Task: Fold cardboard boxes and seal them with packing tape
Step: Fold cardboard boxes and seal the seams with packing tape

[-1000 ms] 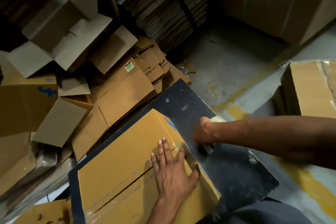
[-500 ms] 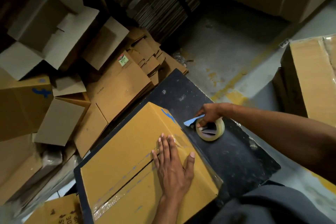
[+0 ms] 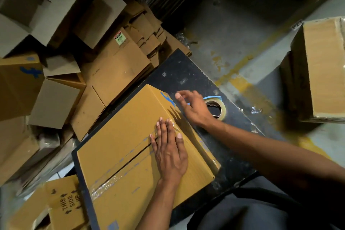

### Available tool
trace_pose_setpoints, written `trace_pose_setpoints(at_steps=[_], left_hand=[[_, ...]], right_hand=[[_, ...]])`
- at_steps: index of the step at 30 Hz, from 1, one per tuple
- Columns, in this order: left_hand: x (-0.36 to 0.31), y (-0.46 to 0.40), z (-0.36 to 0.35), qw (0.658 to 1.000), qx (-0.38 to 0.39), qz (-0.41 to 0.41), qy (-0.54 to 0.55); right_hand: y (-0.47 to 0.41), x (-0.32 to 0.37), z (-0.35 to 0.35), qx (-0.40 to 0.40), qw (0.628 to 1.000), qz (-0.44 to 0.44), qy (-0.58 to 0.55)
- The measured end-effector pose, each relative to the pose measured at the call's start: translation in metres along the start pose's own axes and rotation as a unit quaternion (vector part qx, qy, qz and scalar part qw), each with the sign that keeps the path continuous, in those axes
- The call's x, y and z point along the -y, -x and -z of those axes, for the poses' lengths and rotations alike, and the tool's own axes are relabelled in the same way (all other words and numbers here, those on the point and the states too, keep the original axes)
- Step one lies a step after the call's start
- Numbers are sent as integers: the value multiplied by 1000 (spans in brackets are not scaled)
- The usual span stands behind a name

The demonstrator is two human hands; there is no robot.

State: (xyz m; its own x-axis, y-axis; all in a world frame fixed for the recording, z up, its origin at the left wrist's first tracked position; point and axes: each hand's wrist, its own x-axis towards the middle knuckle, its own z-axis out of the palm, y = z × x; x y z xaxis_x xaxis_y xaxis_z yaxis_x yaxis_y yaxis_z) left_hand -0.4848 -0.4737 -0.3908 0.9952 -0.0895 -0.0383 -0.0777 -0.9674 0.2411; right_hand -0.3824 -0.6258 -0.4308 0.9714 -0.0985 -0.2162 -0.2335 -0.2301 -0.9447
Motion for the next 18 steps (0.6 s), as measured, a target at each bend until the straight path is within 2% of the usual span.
trace_pose_setpoints(at_steps=[2, 5, 10, 15, 18], left_hand=[[0, 0, 0, 1000, 2, 1, -1], [1, 0, 0, 1000, 3, 3, 6], [2, 0, 1, 1000, 7, 2, 9], [1, 3, 1, 1000, -2, -2, 21], [1, 2, 3, 1000, 18, -7, 1]], right_hand=[[8, 9, -27, 21, 994, -33, -105], [15, -3, -51, 58, 988, -53, -134], [7, -22, -41, 69, 997, -24, -20], [14, -22, -47, 12, 999, -42, 6], [9, -24, -43, 50, 989, -37, 131]])
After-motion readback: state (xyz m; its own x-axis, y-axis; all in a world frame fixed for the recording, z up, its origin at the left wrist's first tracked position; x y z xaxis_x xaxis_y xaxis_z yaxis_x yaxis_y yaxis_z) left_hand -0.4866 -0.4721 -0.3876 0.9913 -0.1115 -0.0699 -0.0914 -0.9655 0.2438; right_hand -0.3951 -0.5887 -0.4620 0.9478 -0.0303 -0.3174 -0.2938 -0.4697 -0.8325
